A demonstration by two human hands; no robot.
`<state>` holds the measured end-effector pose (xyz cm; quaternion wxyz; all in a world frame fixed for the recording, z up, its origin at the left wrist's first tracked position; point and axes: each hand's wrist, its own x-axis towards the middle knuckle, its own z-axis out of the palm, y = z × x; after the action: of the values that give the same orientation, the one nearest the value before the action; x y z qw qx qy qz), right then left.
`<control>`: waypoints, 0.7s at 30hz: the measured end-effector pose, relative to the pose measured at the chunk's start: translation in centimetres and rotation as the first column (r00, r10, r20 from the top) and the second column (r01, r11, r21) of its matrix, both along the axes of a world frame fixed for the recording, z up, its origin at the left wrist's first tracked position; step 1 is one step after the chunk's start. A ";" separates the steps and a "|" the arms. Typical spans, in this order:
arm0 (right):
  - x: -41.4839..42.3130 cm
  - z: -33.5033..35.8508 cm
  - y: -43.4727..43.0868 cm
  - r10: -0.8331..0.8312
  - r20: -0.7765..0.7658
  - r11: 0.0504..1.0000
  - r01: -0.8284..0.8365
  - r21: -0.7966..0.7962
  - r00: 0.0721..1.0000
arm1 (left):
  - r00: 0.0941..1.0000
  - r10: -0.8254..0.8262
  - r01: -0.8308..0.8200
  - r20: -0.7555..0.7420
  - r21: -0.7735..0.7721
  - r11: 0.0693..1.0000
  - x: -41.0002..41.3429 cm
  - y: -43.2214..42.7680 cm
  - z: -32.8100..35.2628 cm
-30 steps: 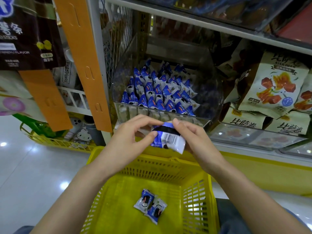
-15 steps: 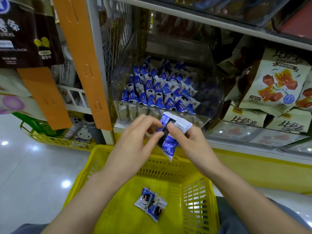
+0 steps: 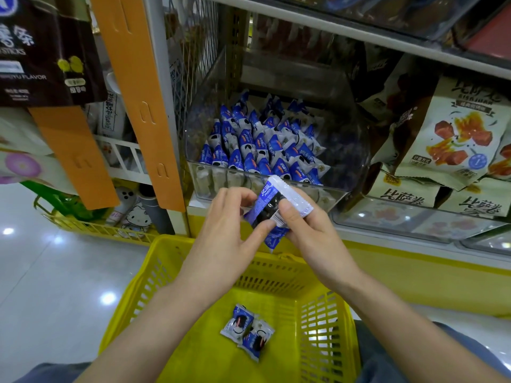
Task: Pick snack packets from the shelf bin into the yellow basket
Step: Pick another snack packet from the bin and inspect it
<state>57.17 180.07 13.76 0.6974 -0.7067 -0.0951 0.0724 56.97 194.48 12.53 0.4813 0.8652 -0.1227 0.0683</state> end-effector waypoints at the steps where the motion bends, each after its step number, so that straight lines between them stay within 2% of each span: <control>1: 0.0 0.1 0.0 -0.026 -0.002 0.999 0.026 0.026 1.000 | 0.999 -0.006 0.005 -0.048 -0.033 0.999 0.0 -0.1 0.0; 3: 0.2 0.3 0.0 -0.070 -0.008 0.996 0.070 0.061 0.998 | 0.988 -0.032 0.011 -0.150 -0.137 0.990 0.2 -0.3 0.1; 5: 0.4 0.6 -0.4 -0.095 0.015 0.995 0.095 0.026 0.995 | 0.983 -0.053 0.018 -0.177 -0.195 0.981 0.6 -0.1 0.3; 7: 0.8 0.8 -0.9 -0.101 0.076 0.990 0.108 -0.089 0.992 | 0.993 -0.057 0.045 -0.106 -0.111 0.993 0.9 0.8 0.7; 10: 1.0 1.0 -1.4 -0.033 0.115 0.957 0.065 -0.284 0.993 | 0.992 -0.126 0.127 -0.018 0.113 0.985 1.2 2.0 1.2; 12: 0.8 0.8 -1.4 -0.013 0.103 0.944 0.046 -0.328 0.995 | 0.991 -0.132 0.131 -0.001 0.148 0.980 1.1 2.0 1.2; 14: 0.9 0.6 -1.5 -0.063 0.094 0.959 0.086 -0.272 0.994 | 0.999 -0.009 0.005 0.045 0.095 0.995 0.9 1.6 0.9; 17: 1.0 0.5 -1.2 -0.177 -0.007 0.981 0.176 -0.084 0.984 | 0.971 0.194 -0.204 0.136 0.061 0.977 0.4 1.0 0.8; 19: 0.9 0.3 -0.8 -0.174 -0.076 0.985 0.173 -0.016 0.982 | 0.973 0.189 -0.196 0.132 0.042 0.980 0.1 0.6 0.7; 21: 0.5 0.0 -0.5 -0.116 -0.108 0.993 0.111 -0.051 0.987 | 0.988 0.132 -0.129 0.084 -0.045 0.991 0.0 0.3 0.6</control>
<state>57.71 179.52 13.80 0.6886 -0.7213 -0.0143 0.0738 56.92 194.80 13.09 0.4869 0.8580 -0.0853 0.1394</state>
